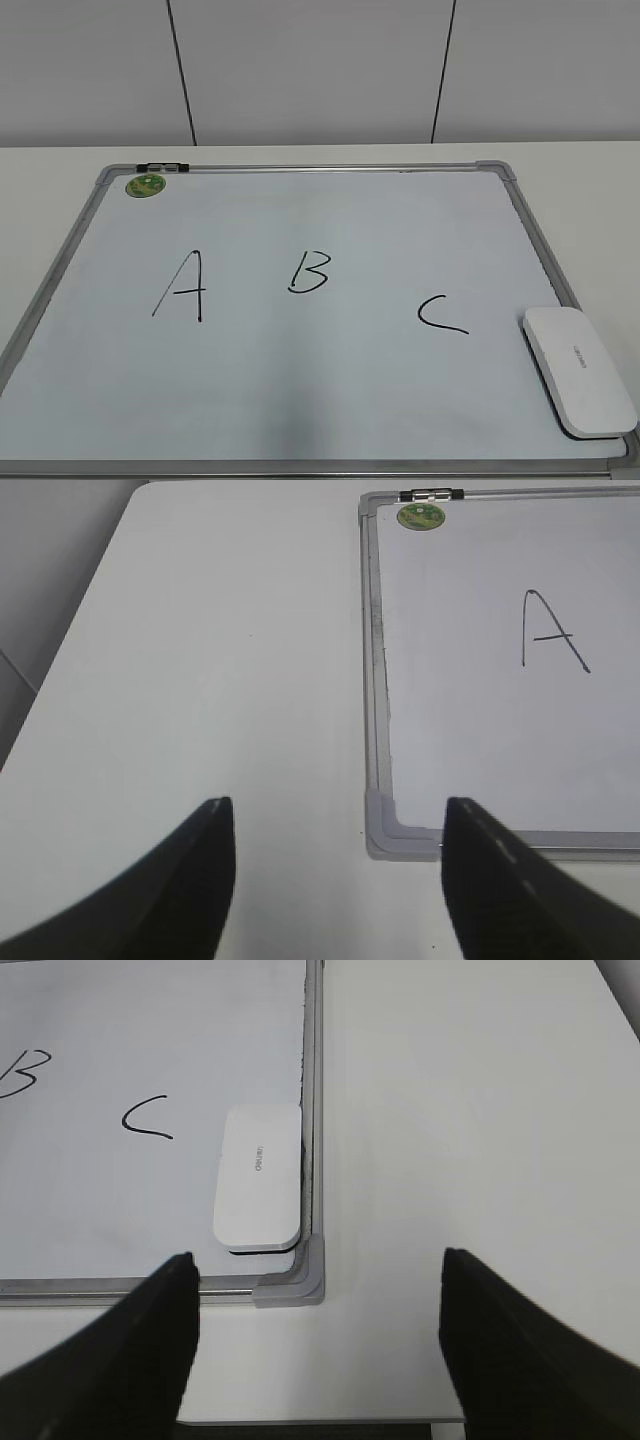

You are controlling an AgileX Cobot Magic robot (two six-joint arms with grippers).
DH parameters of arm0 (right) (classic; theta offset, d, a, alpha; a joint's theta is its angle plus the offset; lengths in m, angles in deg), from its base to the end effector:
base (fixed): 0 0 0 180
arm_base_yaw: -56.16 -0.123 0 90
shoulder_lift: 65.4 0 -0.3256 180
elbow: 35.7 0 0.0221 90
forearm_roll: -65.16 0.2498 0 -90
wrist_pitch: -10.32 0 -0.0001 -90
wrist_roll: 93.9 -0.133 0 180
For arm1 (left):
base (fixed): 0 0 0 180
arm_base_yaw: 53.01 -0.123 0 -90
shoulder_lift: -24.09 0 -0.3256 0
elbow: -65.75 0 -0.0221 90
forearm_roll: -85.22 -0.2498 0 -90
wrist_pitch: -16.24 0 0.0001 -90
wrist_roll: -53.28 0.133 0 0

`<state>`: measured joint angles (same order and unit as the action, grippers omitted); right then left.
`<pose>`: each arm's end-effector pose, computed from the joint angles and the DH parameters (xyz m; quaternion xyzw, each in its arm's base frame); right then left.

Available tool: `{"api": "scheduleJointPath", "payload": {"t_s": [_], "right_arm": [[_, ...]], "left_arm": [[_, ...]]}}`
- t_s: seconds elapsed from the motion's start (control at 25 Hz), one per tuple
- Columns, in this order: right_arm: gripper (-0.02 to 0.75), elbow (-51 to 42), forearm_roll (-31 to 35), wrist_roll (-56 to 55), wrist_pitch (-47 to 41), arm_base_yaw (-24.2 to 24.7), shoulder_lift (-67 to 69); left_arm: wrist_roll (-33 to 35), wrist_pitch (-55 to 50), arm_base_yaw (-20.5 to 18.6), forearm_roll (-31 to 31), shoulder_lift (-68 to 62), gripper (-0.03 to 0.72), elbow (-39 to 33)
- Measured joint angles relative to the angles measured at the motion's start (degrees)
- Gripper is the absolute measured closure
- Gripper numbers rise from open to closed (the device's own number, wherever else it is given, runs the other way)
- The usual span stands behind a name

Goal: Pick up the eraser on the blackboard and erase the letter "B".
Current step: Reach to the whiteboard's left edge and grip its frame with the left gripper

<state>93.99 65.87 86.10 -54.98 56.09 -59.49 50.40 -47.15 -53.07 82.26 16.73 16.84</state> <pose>-0.0152 0.0015 0.2442 -0.0010 0.8726 0.0065 0.4885 -0.0120 0.0061 0.2560 -0.0238 0.8639 0.0134 0.5029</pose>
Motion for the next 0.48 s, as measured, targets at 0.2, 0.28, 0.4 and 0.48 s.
{"api": "scheduleJointPath", "payload": {"t_s": [0.2, 0.28, 0.4, 0.48], "right_arm": [[0.183, 0.0, 0.0, 0.0, 0.0, 0.0, 0.0], [0.183, 0.0, 0.0, 0.0, 0.0, 0.0, 0.0], [0.183, 0.0, 0.0, 0.0, 0.0, 0.0, 0.0], [0.183, 0.0, 0.0, 0.0, 0.0, 0.0, 0.0]], "left_arm": [[0.0, 0.0, 0.0, 0.0, 0.0, 0.215, 0.0], [0.0, 0.0, 0.0, 0.0, 0.0, 0.215, 0.0], [0.0, 0.0, 0.0, 0.0, 0.0, 0.215, 0.0], [0.0, 0.0, 0.0, 0.0, 0.0, 0.215, 0.0]]}}
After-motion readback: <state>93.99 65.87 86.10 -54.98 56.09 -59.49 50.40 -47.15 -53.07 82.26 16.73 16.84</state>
